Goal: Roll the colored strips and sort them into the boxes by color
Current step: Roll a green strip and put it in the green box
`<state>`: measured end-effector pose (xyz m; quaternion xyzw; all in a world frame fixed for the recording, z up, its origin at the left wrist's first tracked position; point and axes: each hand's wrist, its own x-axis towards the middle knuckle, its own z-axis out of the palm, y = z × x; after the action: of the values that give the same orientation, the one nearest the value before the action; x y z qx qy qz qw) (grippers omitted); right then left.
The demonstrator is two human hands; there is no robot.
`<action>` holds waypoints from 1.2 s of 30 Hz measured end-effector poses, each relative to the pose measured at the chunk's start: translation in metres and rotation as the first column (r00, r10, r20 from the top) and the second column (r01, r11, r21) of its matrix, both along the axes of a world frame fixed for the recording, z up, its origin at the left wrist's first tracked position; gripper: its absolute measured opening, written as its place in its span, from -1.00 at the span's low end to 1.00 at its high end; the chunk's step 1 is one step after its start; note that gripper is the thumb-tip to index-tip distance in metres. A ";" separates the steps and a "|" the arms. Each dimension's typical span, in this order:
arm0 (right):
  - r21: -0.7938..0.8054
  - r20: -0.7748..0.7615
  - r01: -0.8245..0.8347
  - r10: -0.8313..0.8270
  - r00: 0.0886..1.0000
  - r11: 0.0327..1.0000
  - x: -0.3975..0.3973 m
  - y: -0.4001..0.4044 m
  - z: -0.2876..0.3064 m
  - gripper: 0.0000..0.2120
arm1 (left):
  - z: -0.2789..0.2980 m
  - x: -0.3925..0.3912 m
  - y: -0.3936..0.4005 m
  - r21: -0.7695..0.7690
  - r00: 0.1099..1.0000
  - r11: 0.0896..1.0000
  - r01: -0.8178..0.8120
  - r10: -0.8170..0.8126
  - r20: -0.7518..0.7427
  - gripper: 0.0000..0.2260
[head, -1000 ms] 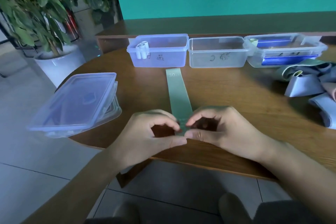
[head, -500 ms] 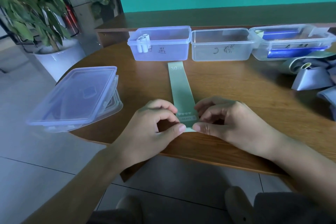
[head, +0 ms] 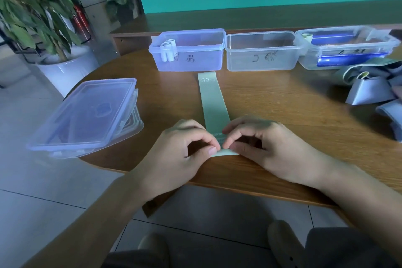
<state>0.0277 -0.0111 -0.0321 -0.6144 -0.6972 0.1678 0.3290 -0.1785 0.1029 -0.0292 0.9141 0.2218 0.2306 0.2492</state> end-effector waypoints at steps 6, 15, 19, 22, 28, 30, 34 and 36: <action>-0.009 0.090 -0.004 0.005 0.996 1.000 0.000 -0.002 0.000 -0.89 | 0.000 0.002 0.000 -0.004 0.999 0.999 -0.043 0.043 -0.008 -0.94; -0.017 -0.013 0.150 -0.150 0.989 0.989 0.001 0.002 0.003 -0.88 | -0.002 0.005 0.002 0.017 0.994 0.994 -0.104 0.104 -0.025 -0.87; -0.060 -0.039 0.229 -0.231 0.972 0.972 0.000 0.006 0.005 -0.83 | -0.003 0.007 0.003 0.026 0.991 0.991 -0.133 0.134 -0.022 -0.86; -0.072 -0.022 0.282 -0.284 0.959 0.957 0.001 0.009 0.005 -0.79 | -0.002 0.010 0.004 0.031 0.987 0.987 -0.159 0.160 -0.034 -0.88; -0.033 -0.046 0.287 -0.288 0.956 0.957 -0.003 0.014 0.004 -0.82 | 0.001 0.010 0.001 0.023 0.997 0.997 -0.068 0.067 0.046 -0.94; -0.022 -0.070 0.231 -0.232 0.970 0.973 -0.004 0.014 0.003 -0.86 | 0.001 0.009 0.002 0.072 0.999 0.997 -0.025 0.023 0.030 -0.92; 0.033 0.020 0.153 -0.154 0.988 0.988 -0.005 0.015 -0.001 -0.91 | 0.001 0.007 0.004 0.068 1.000 0.997 -0.021 0.021 0.000 -0.93; 0.060 0.054 0.122 -0.125 0.991 0.991 -0.005 0.015 -0.003 -0.93 | 0.000 0.007 0.004 0.069 0.999 0.997 -0.032 0.032 -0.001 -0.90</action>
<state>0.0230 0.0043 -0.0348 -0.6515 -0.6713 0.1094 0.3360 -0.1719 0.1067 -0.0290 0.9188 0.2286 0.2410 0.2133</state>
